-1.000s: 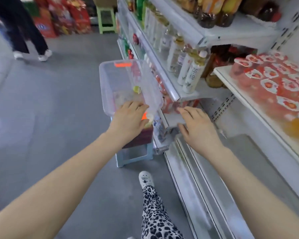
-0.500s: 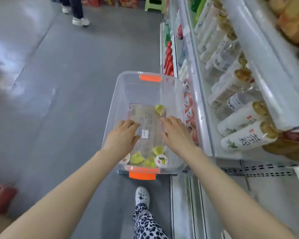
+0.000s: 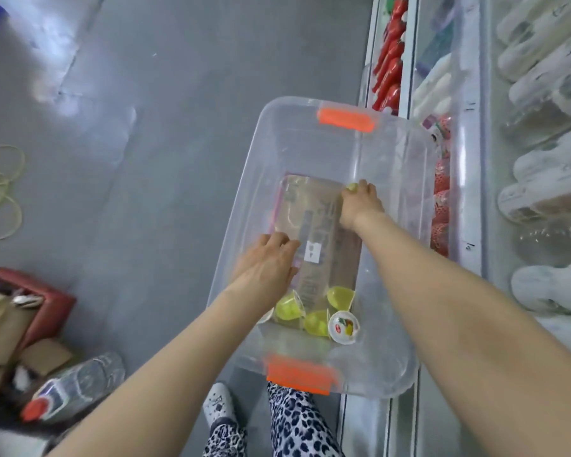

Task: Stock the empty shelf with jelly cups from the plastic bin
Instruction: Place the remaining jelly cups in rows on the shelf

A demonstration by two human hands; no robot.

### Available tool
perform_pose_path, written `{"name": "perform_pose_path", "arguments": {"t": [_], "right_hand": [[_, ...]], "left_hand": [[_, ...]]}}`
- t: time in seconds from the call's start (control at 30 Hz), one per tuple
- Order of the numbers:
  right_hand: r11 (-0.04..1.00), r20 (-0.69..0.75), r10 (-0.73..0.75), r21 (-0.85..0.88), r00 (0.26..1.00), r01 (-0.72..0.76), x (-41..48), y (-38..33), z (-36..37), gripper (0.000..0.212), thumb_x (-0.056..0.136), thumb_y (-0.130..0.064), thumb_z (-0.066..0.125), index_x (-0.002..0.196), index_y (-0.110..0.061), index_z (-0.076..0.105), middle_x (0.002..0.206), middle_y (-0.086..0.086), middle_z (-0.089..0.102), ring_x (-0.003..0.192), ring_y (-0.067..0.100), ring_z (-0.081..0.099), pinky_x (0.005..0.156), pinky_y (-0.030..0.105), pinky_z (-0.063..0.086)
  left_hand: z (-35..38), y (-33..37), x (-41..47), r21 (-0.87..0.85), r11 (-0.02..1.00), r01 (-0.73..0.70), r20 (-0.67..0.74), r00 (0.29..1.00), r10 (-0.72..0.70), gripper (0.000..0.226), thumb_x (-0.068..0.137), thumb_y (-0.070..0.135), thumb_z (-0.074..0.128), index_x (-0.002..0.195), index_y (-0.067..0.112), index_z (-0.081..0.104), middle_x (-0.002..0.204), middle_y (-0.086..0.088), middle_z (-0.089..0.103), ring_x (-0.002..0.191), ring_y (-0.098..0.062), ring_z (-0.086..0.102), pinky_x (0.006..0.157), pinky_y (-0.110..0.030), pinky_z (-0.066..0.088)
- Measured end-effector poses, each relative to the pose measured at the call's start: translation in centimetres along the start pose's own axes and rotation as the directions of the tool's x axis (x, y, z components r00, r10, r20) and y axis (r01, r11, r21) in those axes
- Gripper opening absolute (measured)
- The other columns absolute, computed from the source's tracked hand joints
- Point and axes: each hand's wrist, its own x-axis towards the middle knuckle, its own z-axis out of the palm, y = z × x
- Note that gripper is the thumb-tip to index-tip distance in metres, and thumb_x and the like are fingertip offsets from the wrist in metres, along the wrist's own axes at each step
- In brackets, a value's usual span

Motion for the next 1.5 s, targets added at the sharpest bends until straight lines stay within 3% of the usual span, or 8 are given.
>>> {"name": "perform_pose_path", "arguments": {"t": [0.27,0.37,0.53,0.63,0.83,1.07,1.3,1.5], "right_hand": [[0.998,0.149,-0.003,0.064,0.989,-0.007,-3.7,-1.5,0.0,0.045,0.092,-0.025,0.05,0.137,-0.028,0.043,0.154,0.022,0.015,0.129,0.043,0.04,0.106,0.047,0.038],[0.988,-0.079,-0.055,0.138,0.995,0.066,-6.0,-1.9,-2.2,0.051,0.082,-0.026,0.062,0.129,-0.023,0.043,0.132,0.014,0.042,0.12,0.037,0.046,0.093,0.045,0.039],[0.939,-0.499,-0.262,0.065,0.826,0.337,-10.6,-1.0,-6.1,0.041,0.079,-0.021,0.06,0.118,-0.016,0.049,0.111,0.01,0.054,0.097,0.033,0.053,0.082,0.043,0.043],[0.905,-0.58,-0.309,0.065,0.754,0.421,-12.8,0.7,-6.3,0.04,0.076,-0.016,0.063,0.115,-0.013,0.051,0.11,0.011,0.053,0.094,0.03,0.053,0.082,0.043,0.048],[0.892,-0.606,-0.266,0.14,0.75,0.43,-15.3,3.6,-3.7,0.042,0.075,-0.014,0.07,0.114,-0.01,0.054,0.113,0.01,0.055,0.102,0.025,0.053,0.09,0.03,0.044],[0.896,-0.616,-0.21,0.188,0.759,0.401,-14.9,3.5,-3.3,0.044,0.076,-0.016,0.07,0.116,-0.009,0.053,0.112,0.008,0.057,0.098,0.024,0.052,0.087,0.029,0.043],[0.908,-0.57,-0.179,0.217,0.801,0.358,-16.3,2.4,-4.2,0.037,0.08,-0.02,0.064,0.114,-0.012,0.051,0.106,0.005,0.055,0.086,0.021,0.052,0.074,0.028,0.039],[0.887,-0.598,0.012,0.376,0.801,0.267,-21.6,1.7,-4.1,0.042,0.078,-0.022,0.066,0.116,-0.015,0.048,0.112,0.002,0.053,0.097,0.019,0.051,0.075,0.028,0.036]], "left_hand": [[0.1,0.0,0.2,0.061,0.998,-0.008,0.091,0.996,0.002,0.042,0.096,0.032,0.051,0.135,0.018,0.045,0.136,-0.002,0.045,0.123,-0.026,0.043,0.096,-0.036,0.043],[0.8,0.5,0.7,0.055,0.998,-0.02,0.148,0.989,0.012,0.045,0.095,0.032,0.054,0.136,0.018,0.044,0.135,-0.002,0.045,0.123,-0.026,0.042,0.099,-0.037,0.042],[3.0,3.9,2.7,0.079,0.98,-0.181,0.243,0.957,0.157,0.045,0.094,0.022,0.054,0.138,0.018,0.044,0.131,-0.004,0.047,0.119,-0.025,0.045,0.094,-0.033,0.04],[4.9,5.7,3.7,0.055,0.968,-0.246,0.32,0.922,0.216,0.049,0.09,0.013,0.054,0.137,0.022,0.045,0.132,-0.003,0.047,0.118,-0.026,0.046,0.086,-0.036,0.043],[8.2,6.6,5.1,-0.003,0.955,-0.297,0.496,0.829,0.259,0.071,0.089,0.005,0.057,0.149,0.029,0.03,0.14,-0.007,0.044,0.125,-0.03,0.046,0.1,-0.044,0.043],[7.3,5.2,5.3,-0.029,0.983,-0.18,0.388,0.904,0.177,0.06,0.083,0.02,0.069,0.133,0.018,0.035,0.11,-0.011,0.063,0.102,-0.033,0.06,0.084,-0.046,0.049],[1.7,3.1,4.1,-0.218,0.968,0.123,0.189,0.979,-0.082,0.071,0.084,0.031,0.072,0.14,0.016,0.031,0.129,-0.012,0.058,0.117,-0.031,0.056,0.093,-0.037,0.044],[-2.0,3.5,-1.0,-0.385,0.923,-0.008,-0.046,0.999,-0.01,0.059,0.08,0.021,0.074,0.132,0.018,0.045,0.123,-0.004,0.06,0.111,-0.028,0.057,0.081,-0.029,0.04]]}}
